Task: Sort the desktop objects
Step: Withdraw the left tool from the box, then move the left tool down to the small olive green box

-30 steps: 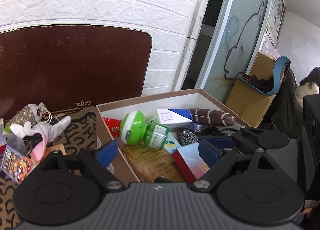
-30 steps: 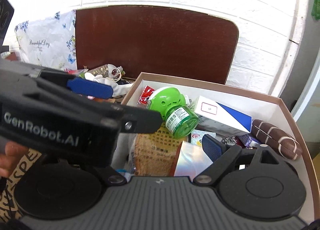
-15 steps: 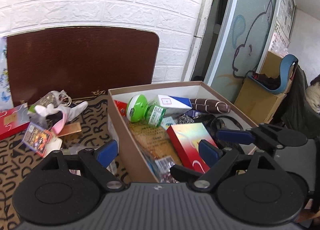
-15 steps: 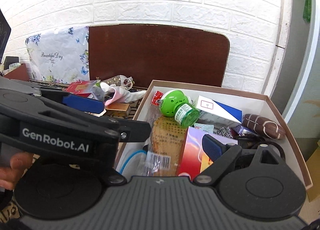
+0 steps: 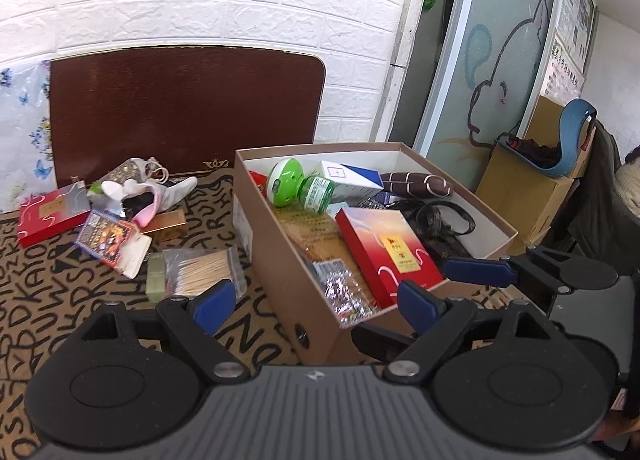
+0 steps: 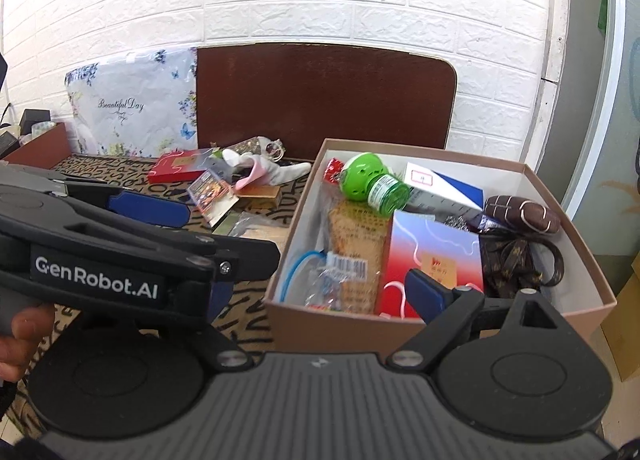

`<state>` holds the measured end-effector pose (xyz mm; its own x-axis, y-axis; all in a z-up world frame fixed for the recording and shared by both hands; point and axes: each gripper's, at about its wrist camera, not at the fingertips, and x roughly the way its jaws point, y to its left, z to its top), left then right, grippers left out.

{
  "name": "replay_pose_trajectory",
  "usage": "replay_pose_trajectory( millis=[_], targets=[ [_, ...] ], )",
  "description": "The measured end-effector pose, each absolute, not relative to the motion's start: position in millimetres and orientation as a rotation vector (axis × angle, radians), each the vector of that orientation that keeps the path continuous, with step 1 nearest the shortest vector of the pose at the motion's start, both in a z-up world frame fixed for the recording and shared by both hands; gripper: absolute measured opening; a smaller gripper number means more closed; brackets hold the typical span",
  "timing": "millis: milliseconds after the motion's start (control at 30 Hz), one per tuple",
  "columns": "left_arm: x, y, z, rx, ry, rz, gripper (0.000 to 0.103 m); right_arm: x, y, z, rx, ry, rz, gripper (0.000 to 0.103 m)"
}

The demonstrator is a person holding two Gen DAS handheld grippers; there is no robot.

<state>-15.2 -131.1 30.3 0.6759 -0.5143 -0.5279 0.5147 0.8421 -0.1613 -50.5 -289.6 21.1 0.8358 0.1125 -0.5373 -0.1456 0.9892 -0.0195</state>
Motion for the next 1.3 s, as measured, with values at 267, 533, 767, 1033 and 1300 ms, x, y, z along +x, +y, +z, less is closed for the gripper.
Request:
replay_pose_trajectory(
  millis=[267, 533, 767, 1033, 1300],
  targets=[
    [-34.0, -113.1, 26.9, 0.006, 0.586, -0.555, 0.091, -66.0, -269.2, 17.0, -0.065, 0.578, 0.146, 0.091],
    [-39.0, -101.7, 24.6, -0.012, 0.587, -0.542, 0.091, -70.1, -255.5, 16.0, -0.072, 0.591, 0.16, 0.092],
    [-37.0, -88.0, 20.4, -0.023, 0.596, -0.511, 0.091, -65.6, -243.0, 13.1, -0.076, 0.603, 0.18, 0.095],
    [-26.4, -60.6, 8.4, -0.031, 0.631, -0.436, 0.091, -52.7, -217.4, 5.1, -0.092, 0.624, 0.257, 0.095],
    [-5.6, -28.0, -11.0, -0.076, 0.686, -0.373, 0.091, -35.1, -187.9, -9.2, -0.12, 0.658, 0.342, 0.095]
  ],
)
